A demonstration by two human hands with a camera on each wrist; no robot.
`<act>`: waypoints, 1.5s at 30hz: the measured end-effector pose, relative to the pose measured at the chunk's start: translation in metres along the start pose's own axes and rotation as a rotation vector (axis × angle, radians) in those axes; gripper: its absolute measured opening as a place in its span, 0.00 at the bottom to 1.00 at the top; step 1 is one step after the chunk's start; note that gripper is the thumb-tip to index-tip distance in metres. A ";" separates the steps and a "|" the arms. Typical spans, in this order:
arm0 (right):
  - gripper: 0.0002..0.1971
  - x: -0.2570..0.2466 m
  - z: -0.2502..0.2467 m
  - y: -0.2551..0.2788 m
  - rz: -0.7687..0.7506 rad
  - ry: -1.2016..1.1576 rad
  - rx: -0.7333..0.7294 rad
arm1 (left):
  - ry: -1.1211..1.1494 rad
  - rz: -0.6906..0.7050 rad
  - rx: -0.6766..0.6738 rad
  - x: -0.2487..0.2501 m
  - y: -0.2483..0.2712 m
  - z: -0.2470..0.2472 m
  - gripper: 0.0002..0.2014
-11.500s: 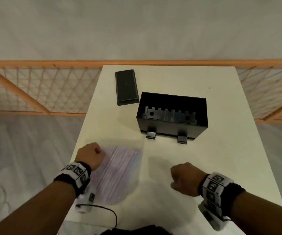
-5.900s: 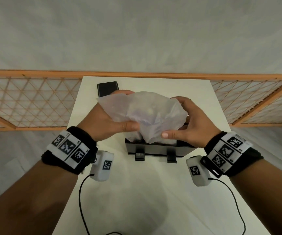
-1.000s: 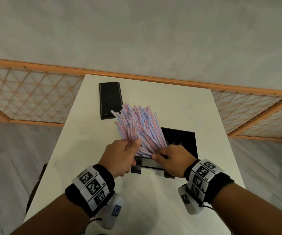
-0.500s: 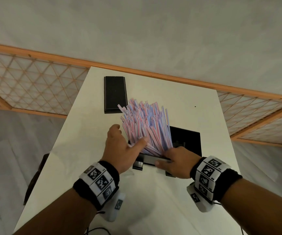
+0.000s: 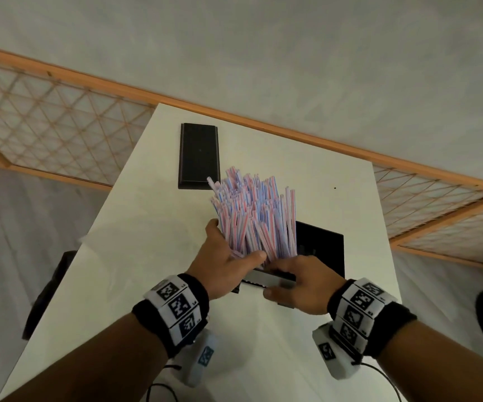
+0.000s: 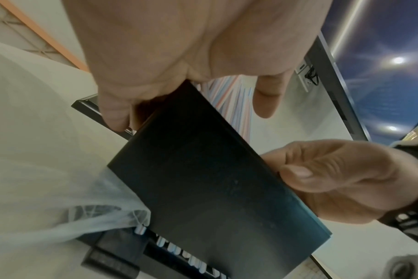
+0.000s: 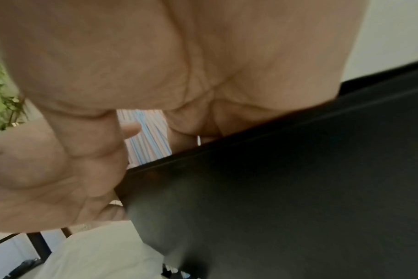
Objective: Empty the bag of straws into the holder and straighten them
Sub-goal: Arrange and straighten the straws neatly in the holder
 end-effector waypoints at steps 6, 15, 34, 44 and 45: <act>0.26 -0.003 -0.001 -0.009 0.097 0.102 -0.101 | -0.074 0.000 0.012 0.001 0.000 0.001 0.39; 0.31 -0.012 0.001 -0.017 0.143 0.138 -0.255 | -0.180 0.055 0.030 -0.009 -0.001 -0.002 0.35; 0.32 0.016 -0.016 -0.017 0.536 -0.117 0.195 | -0.128 0.070 0.017 -0.017 0.003 0.001 0.31; 0.27 0.008 -0.008 -0.014 0.324 -0.202 -0.023 | -0.149 0.084 0.006 -0.017 0.002 -0.001 0.29; 0.28 0.005 -0.008 -0.013 0.309 -0.201 -0.030 | -0.153 0.091 0.008 -0.018 0.002 -0.001 0.30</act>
Point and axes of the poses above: each hand's wrist, its own y-axis away from the middle knuckle, its own z-axis out of the palm, x = y × z, the point moved 1 cm from there along -y, towards the middle knuckle, and after that the axes turned 12 degrees about z, right-handed, at the moved point
